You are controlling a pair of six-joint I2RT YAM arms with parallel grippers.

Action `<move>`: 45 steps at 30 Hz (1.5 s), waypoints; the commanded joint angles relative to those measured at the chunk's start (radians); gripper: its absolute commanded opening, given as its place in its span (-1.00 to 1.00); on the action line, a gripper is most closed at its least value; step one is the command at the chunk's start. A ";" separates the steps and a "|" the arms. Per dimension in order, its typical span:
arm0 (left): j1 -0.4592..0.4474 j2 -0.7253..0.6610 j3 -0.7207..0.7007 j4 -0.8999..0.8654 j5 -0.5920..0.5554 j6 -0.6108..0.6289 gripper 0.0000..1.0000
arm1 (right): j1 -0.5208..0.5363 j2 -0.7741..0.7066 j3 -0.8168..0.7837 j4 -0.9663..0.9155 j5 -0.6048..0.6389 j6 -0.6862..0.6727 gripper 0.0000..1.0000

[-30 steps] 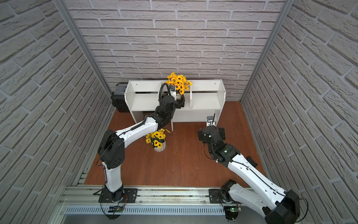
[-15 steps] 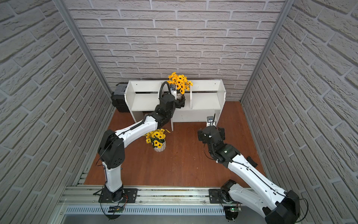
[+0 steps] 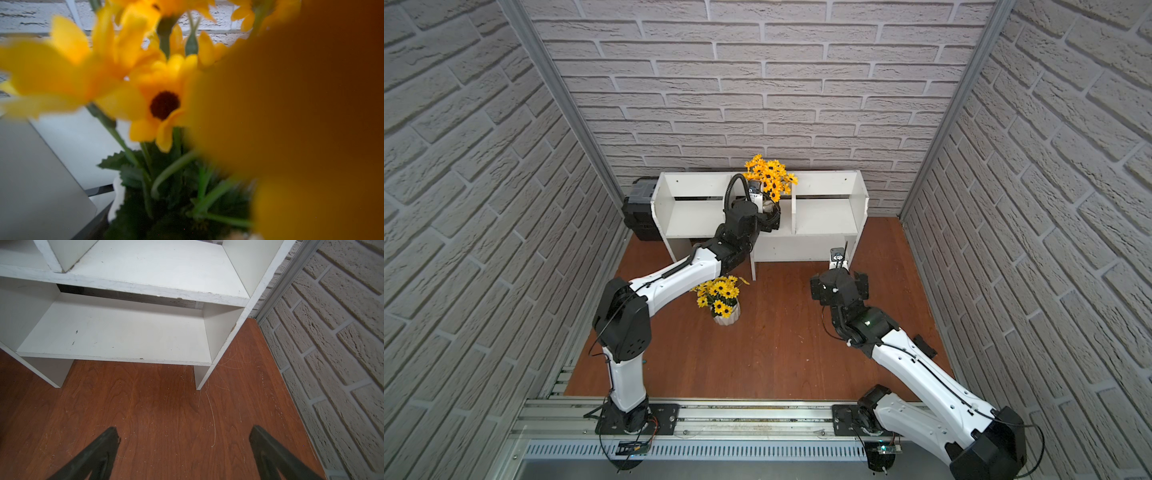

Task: Take the sunflower pots off the shelves
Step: Pick up the sunflower pot from the shelf.

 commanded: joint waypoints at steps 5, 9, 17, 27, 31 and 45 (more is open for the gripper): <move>-0.021 -0.088 0.034 0.004 0.049 0.039 -0.62 | -0.027 0.025 0.003 0.040 0.015 0.009 0.99; -0.031 -0.124 0.030 0.003 0.049 0.054 -0.62 | -0.032 0.038 0.004 0.040 -0.001 0.013 0.99; -0.044 -0.166 0.052 -0.027 0.043 0.082 -0.62 | -0.037 0.051 0.001 0.050 -0.010 0.014 0.99; -0.057 -0.264 0.042 -0.080 0.078 0.098 -0.62 | -0.078 0.116 0.003 0.066 -0.040 0.013 0.99; -0.071 -0.318 0.034 -0.108 0.113 0.105 -0.62 | -0.114 0.127 0.003 0.060 -0.056 0.034 0.99; -0.116 -0.518 -0.141 -0.162 0.310 0.050 -0.62 | -0.251 0.098 -0.026 0.035 -0.016 0.109 0.99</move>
